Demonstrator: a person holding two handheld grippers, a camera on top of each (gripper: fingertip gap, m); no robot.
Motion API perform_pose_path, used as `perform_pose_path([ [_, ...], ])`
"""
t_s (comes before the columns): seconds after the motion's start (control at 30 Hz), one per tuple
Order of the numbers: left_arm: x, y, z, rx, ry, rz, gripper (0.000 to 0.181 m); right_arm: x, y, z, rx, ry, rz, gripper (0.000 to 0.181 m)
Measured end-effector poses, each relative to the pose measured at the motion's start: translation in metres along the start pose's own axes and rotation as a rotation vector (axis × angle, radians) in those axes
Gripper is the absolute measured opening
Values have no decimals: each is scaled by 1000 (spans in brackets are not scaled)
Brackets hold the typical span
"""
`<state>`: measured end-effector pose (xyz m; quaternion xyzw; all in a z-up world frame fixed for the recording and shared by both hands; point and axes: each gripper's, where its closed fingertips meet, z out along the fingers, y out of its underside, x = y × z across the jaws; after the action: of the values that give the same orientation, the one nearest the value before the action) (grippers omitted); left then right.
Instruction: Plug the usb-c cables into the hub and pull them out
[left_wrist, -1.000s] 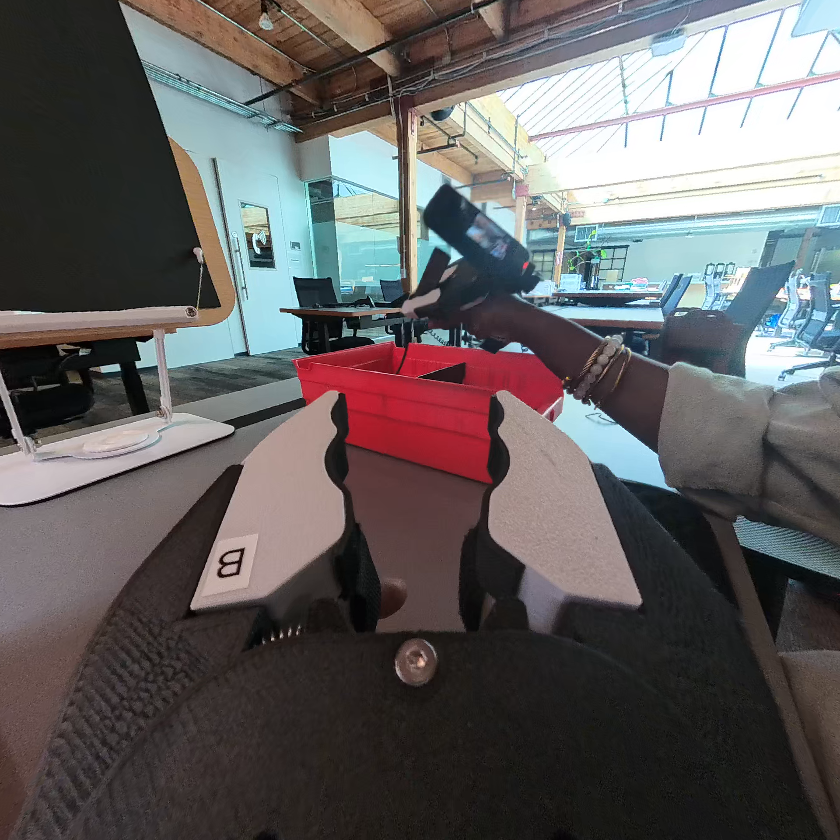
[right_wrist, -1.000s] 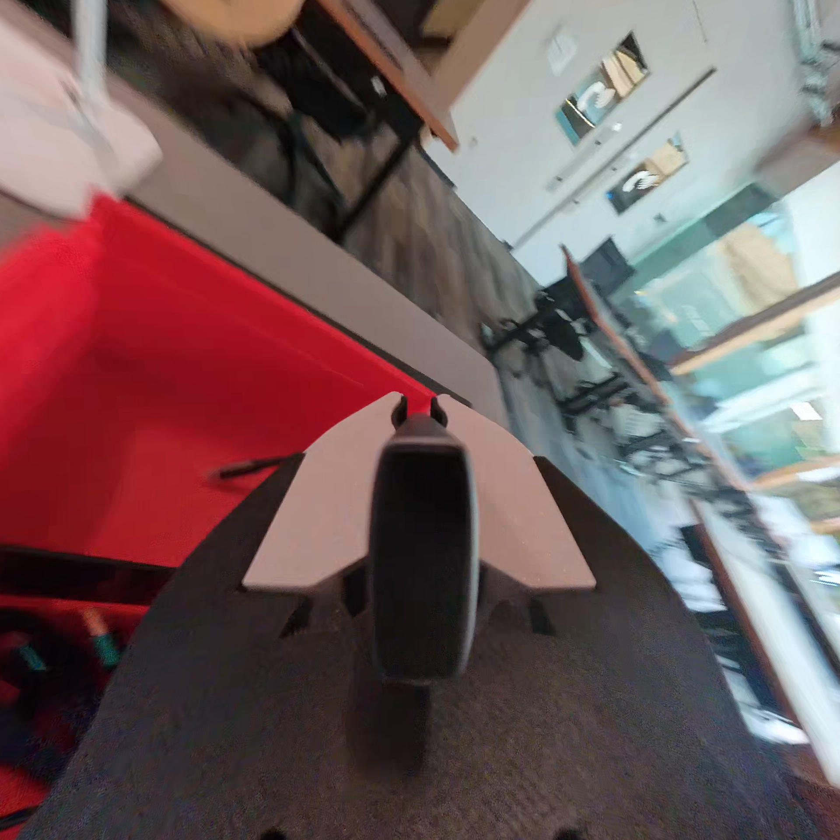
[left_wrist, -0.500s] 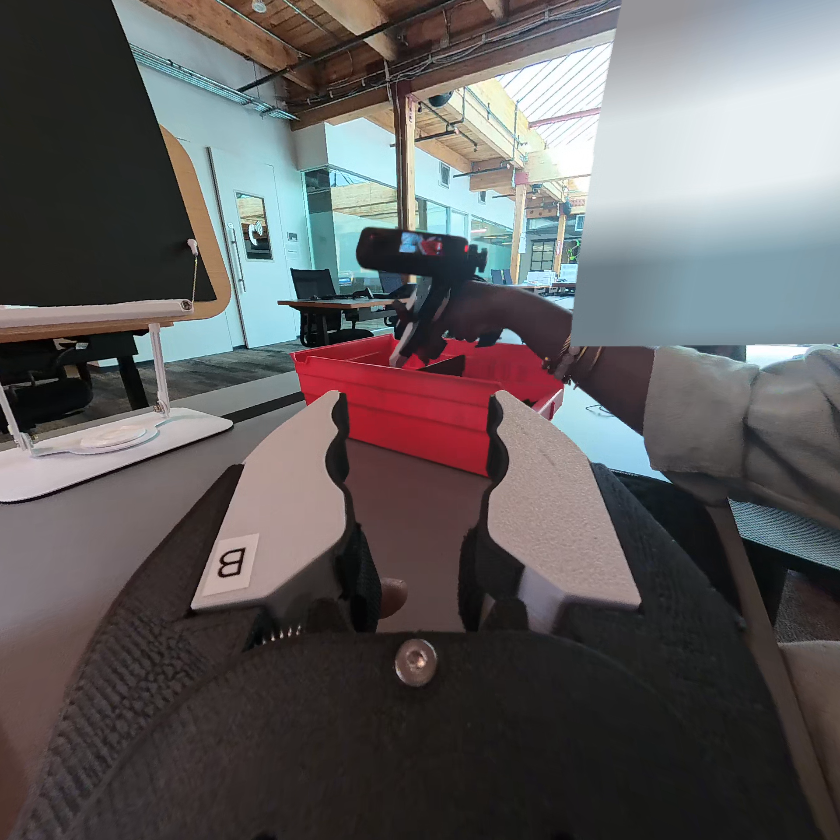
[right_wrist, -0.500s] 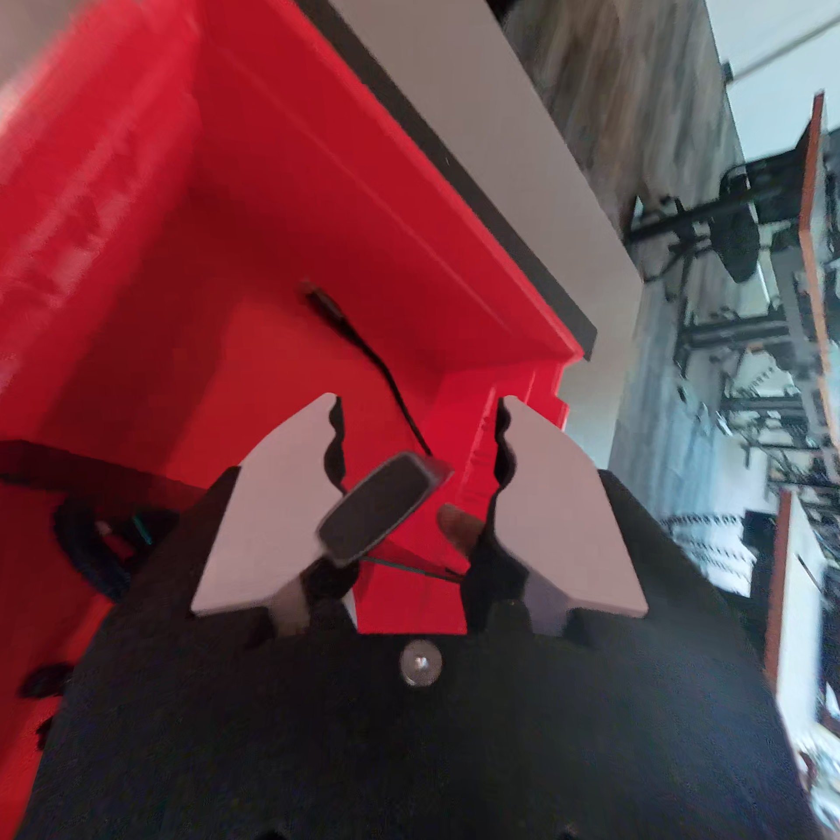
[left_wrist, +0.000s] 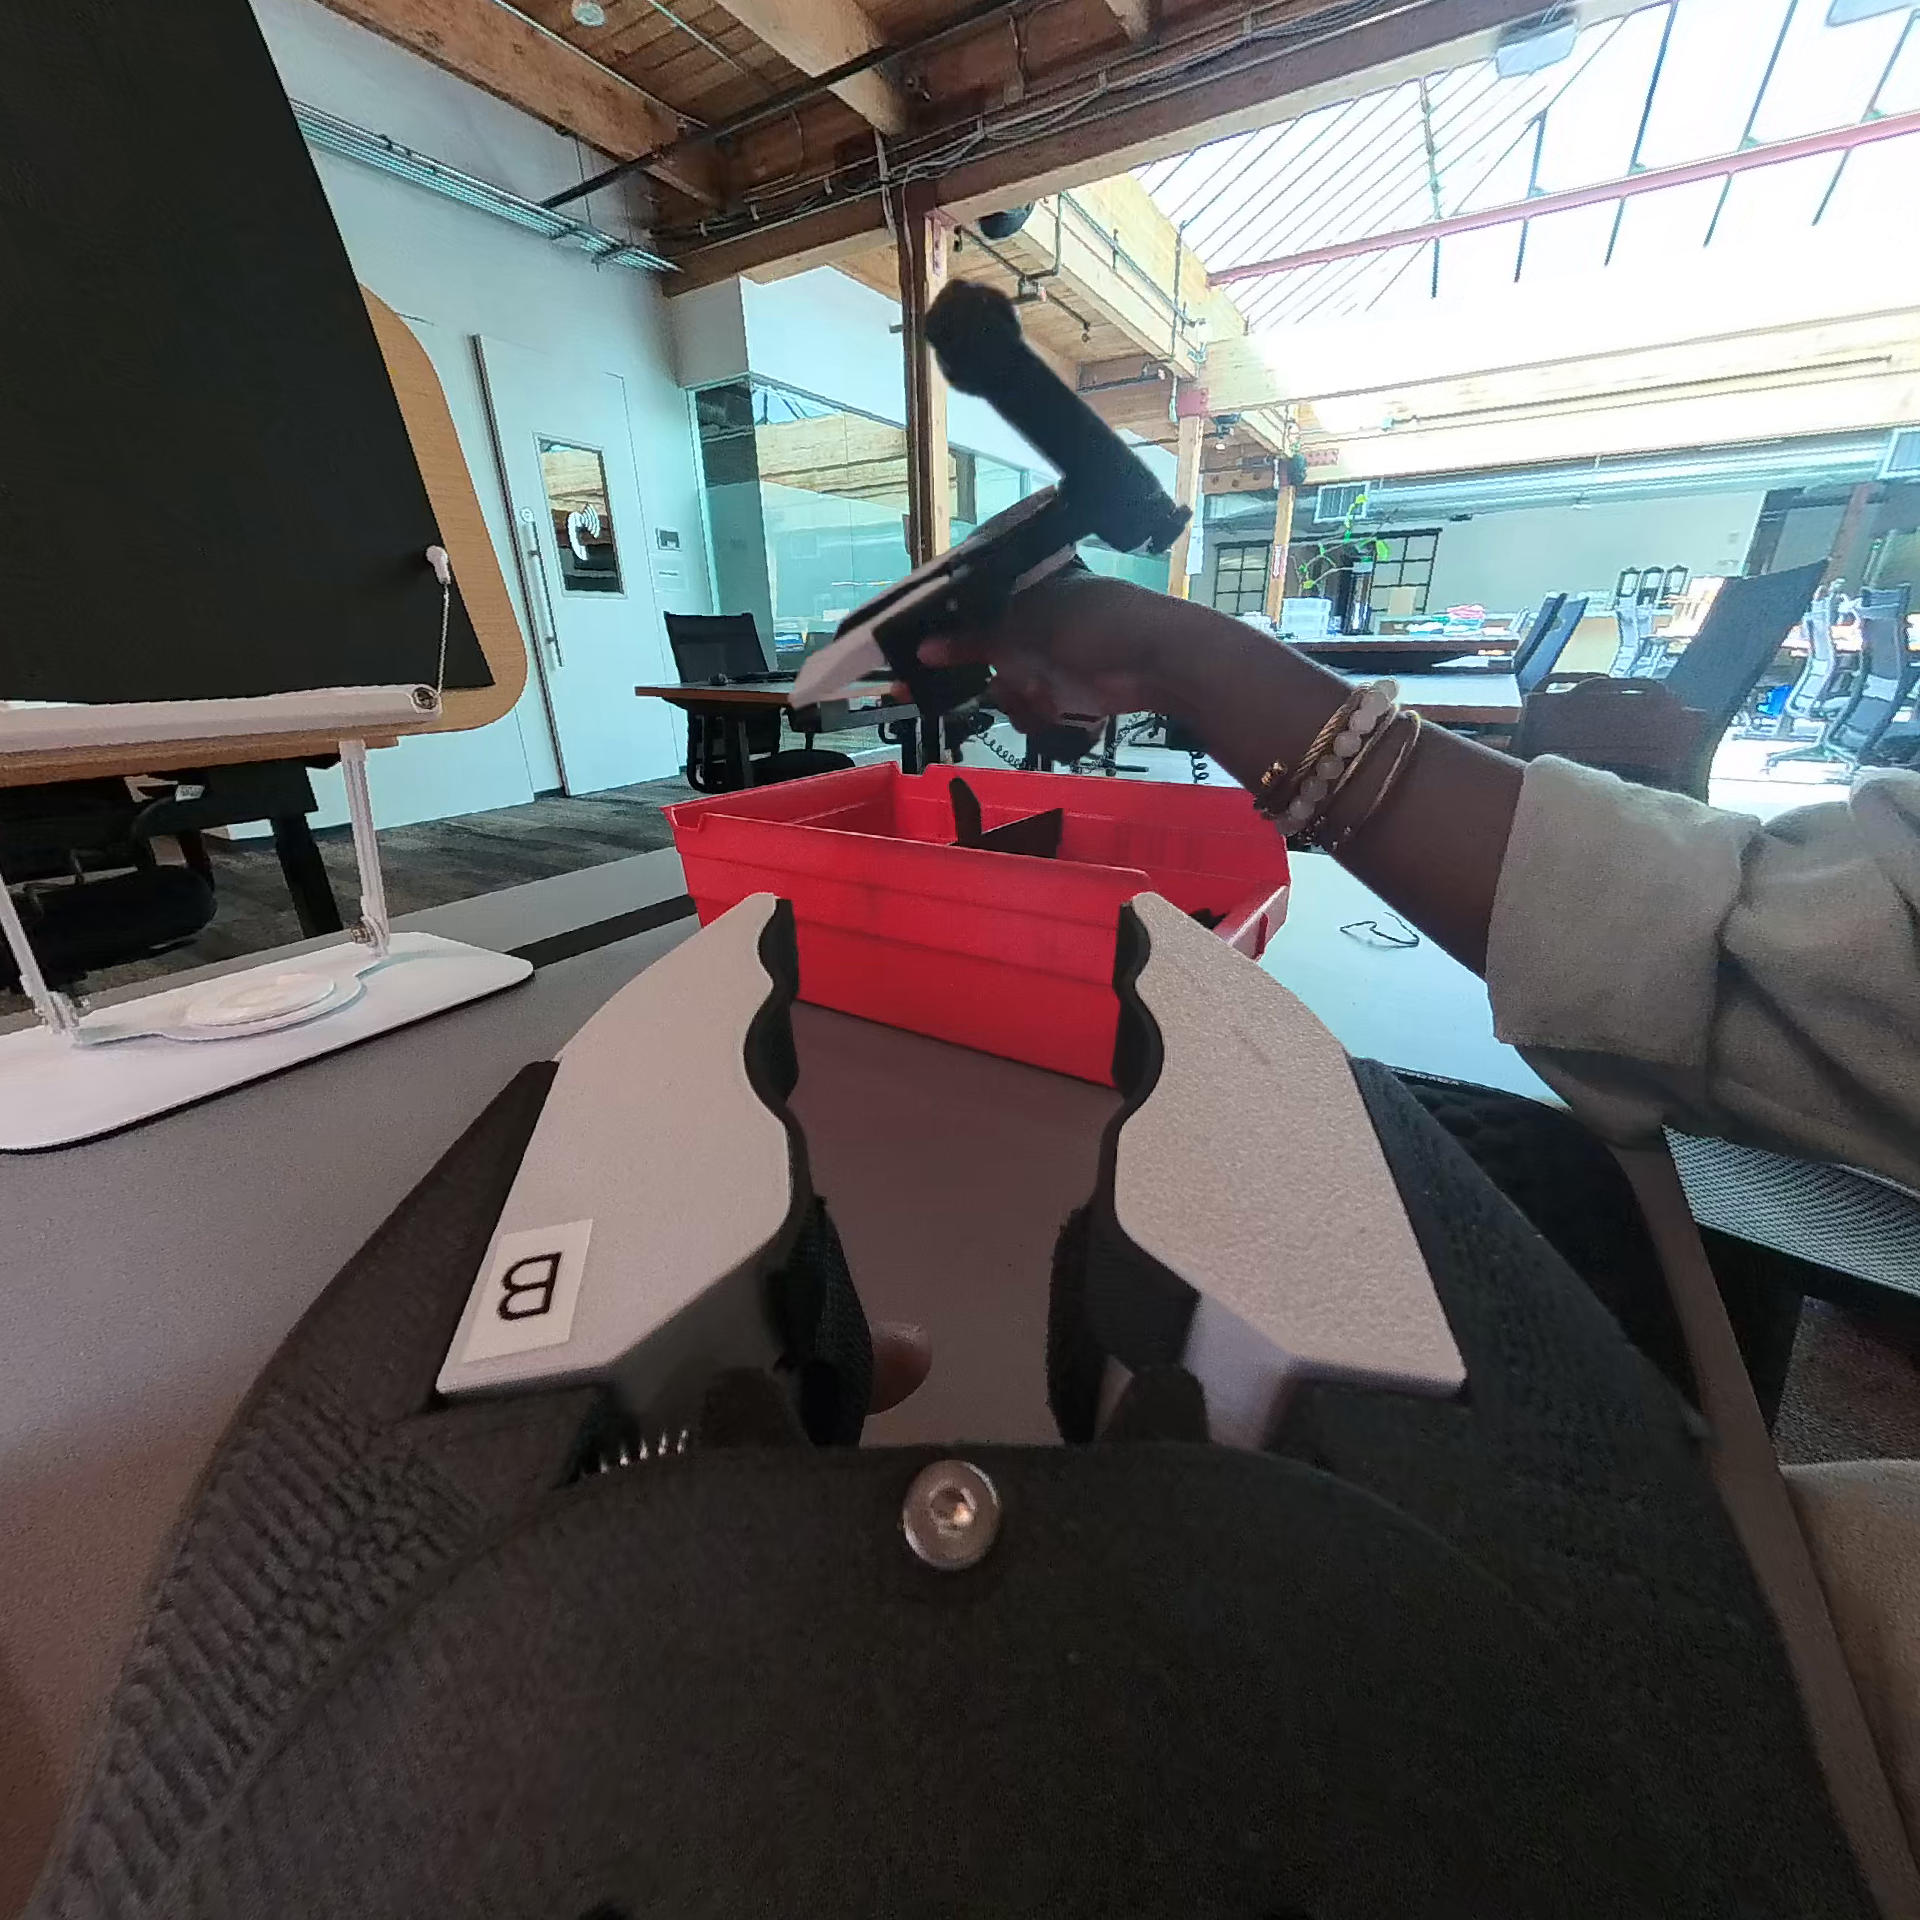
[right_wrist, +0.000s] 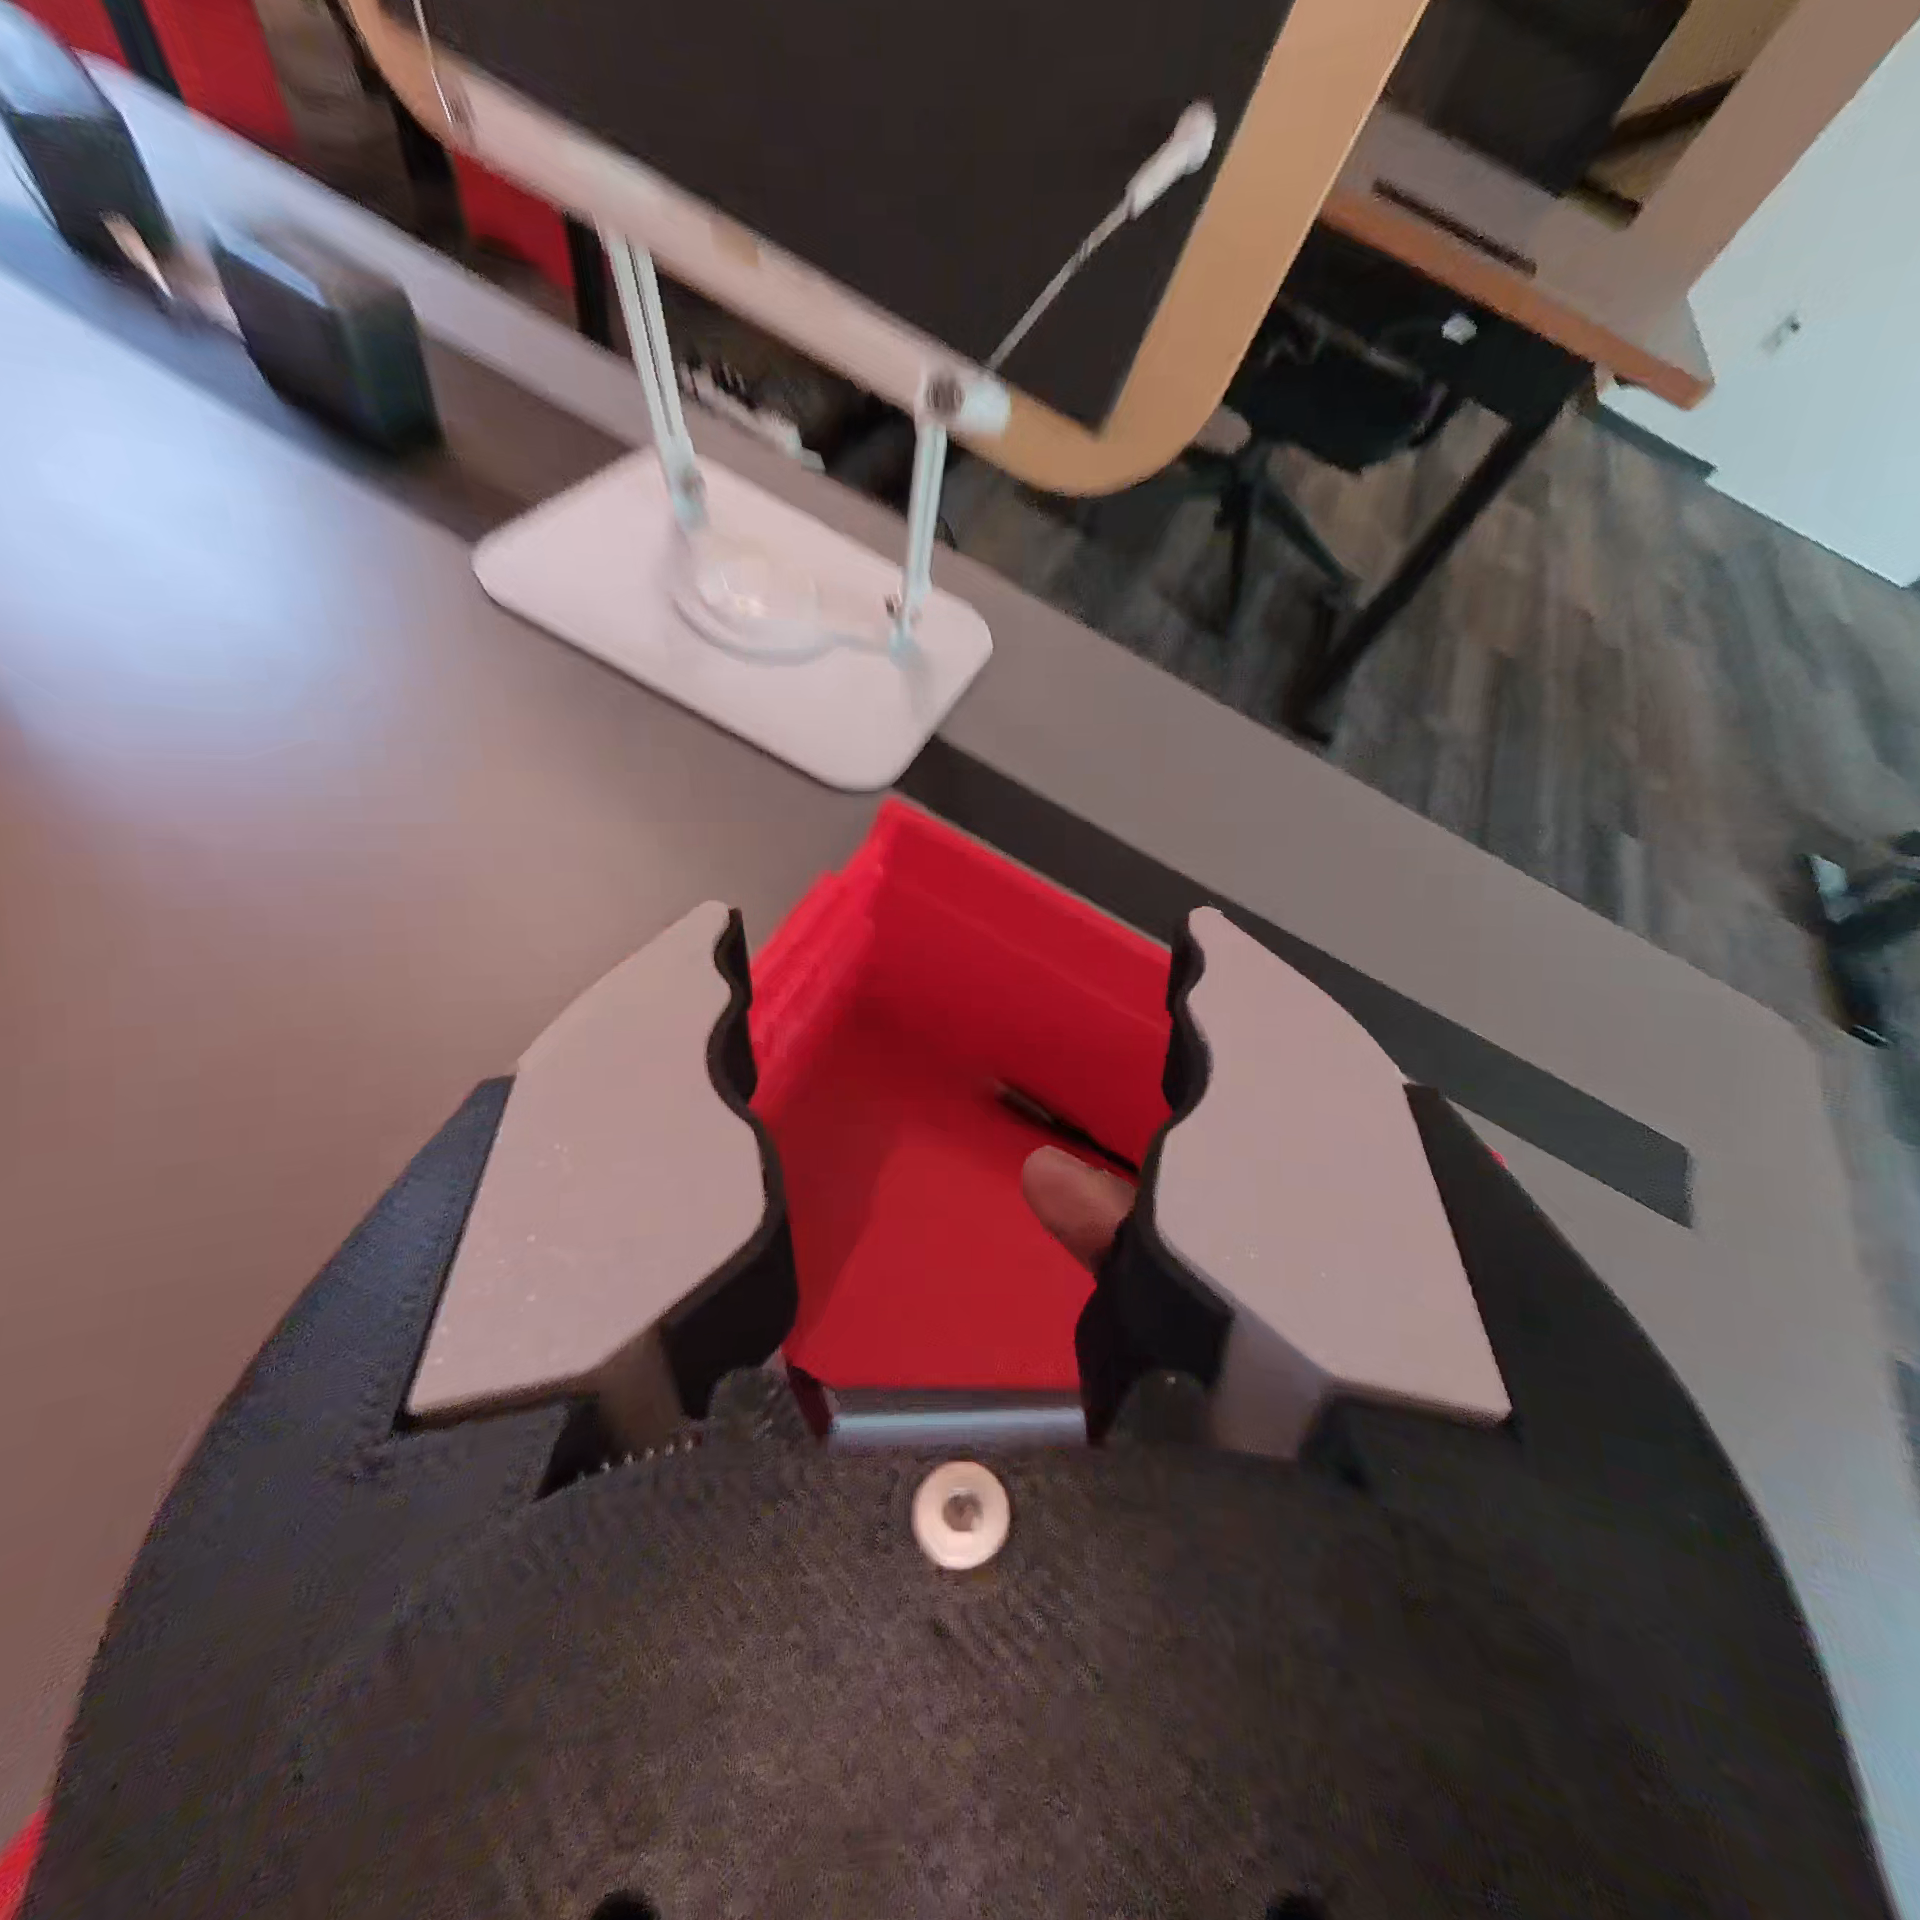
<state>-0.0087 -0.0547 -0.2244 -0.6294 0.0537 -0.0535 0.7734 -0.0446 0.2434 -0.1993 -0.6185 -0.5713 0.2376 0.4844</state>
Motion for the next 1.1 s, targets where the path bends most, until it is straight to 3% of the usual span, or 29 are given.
perform_pose_path([
  [0.13,-1,0,0,1,-2,-3,57,3,-32,-18,233,-28,164,63],
  [0.23,-1,0,0,1,-3,-4,57,12,-35,-45,295,-3,195,0],
  [0.33,-1,0,0,-4,-4,-4,56,8,17,-54,-51,-74,143,0],
  [0.4,0,1,1,-8,-4,3,56,20,49,-60,-205,-21,101,0],
  [0.43,0,1,1,-10,-3,6,54,24,59,-63,-237,-7,103,0],
  [0.53,3,2,1,-17,15,9,41,5,76,-62,-284,-149,159,0],
  [0.6,4,2,1,-17,23,12,37,6,88,-49,-323,-111,139,0],
  [0.83,2,0,1,1,5,64,45,-9,114,-5,-429,-87,93,0],
  [0.9,4,-3,1,28,-3,143,48,-9,101,-7,-360,-80,92,8],
  [0.97,8,-4,2,44,4,220,49,-14,72,-16,-196,-125,114,22],
  [1.1,15,0,6,18,10,342,59,-48,-12,-68,344,-356,221,78],
])
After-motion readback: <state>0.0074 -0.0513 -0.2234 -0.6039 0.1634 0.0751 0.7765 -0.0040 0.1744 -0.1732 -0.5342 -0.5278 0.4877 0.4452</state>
